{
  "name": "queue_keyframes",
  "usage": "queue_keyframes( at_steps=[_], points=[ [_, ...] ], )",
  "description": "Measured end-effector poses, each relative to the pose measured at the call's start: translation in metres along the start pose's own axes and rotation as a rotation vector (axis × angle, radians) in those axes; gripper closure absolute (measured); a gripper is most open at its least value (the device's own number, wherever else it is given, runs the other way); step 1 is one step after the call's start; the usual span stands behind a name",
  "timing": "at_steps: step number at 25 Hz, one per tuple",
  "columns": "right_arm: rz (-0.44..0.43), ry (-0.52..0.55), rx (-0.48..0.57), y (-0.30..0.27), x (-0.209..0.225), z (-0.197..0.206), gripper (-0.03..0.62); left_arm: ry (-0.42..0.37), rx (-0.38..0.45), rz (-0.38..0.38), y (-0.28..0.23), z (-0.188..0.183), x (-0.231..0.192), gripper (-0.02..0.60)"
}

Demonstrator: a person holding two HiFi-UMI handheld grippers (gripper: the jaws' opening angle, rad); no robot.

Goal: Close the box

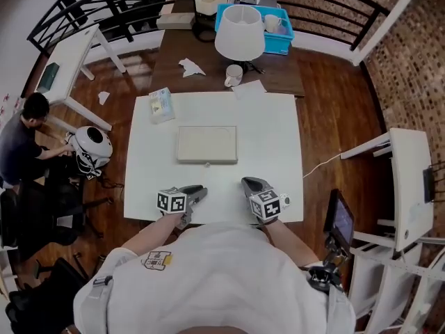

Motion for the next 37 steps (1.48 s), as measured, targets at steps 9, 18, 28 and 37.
queue_keyframes(
  at_steps=[9,18,28,37],
  points=[
    [-0.053,0.04,-0.065,0.024,-0.042,0.06,0.594,-0.196,0.015,-0.039,0.027,0.03,0.005,0.581],
    [-0.057,0.061,-0.036,0.023,-0.065,0.061,0.594,-0.252,-0.016,-0.077,0.054,0.05,0.008,0.581],
    [-0.078,0.111,-0.006,0.037,-0.078,0.056,0.594,-0.299,0.018,-0.101,0.076,0.027,0.019,0.581],
    [-0.036,0.087,0.0,0.032,-0.067,0.047,0.594,-0.274,0.042,-0.079,0.061,0.03,0.015,0.581]
  ],
)
Point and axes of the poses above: the fingertips, and each gripper's own axes: y backward along the fingers, x to its right, z out of its underside, the point moved 1 cm from there along y, backward along the fingers, and after that the axes turned 1 degree about -z, right-handed, at the moved point
